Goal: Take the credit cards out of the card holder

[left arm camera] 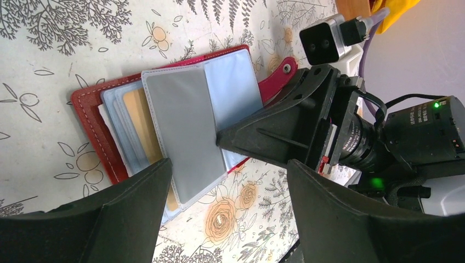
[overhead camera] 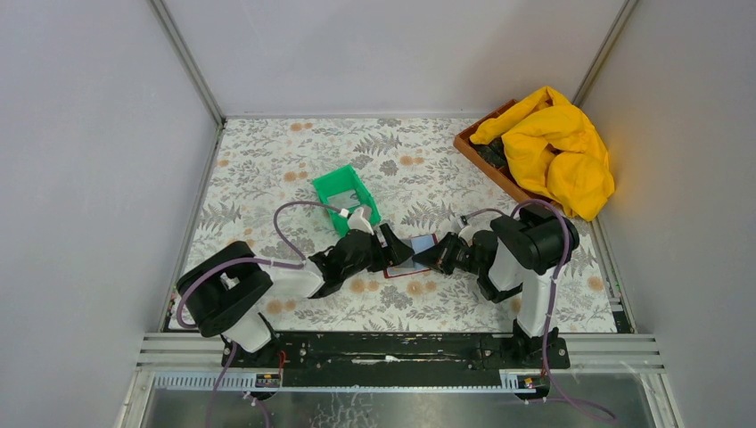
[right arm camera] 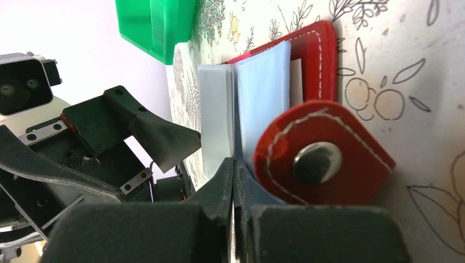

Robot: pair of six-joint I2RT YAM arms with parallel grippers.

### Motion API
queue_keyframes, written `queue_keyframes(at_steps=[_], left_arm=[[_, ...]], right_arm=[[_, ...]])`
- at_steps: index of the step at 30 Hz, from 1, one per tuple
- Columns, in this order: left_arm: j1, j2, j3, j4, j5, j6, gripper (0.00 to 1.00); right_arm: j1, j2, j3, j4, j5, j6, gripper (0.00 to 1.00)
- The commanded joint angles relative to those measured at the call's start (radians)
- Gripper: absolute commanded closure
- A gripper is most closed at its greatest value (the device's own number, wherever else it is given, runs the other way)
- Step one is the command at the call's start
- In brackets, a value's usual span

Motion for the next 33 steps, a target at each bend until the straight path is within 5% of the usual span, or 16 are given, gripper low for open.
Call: queue_keyframes(at_steps=[1,33], left_arm=[[-0.045,-0.023,0.078,0.152,0.091,-0.024,0.18],[-0.073,0.108,0.133,0.241,0.162,-0.059,0.18]], right_arm=[[0.028,0.029,0.006,0.01,-0.075,-0.007,1.0],[0.024,0.027,-0.02,0.039,-0.071,0.002,1.0]])
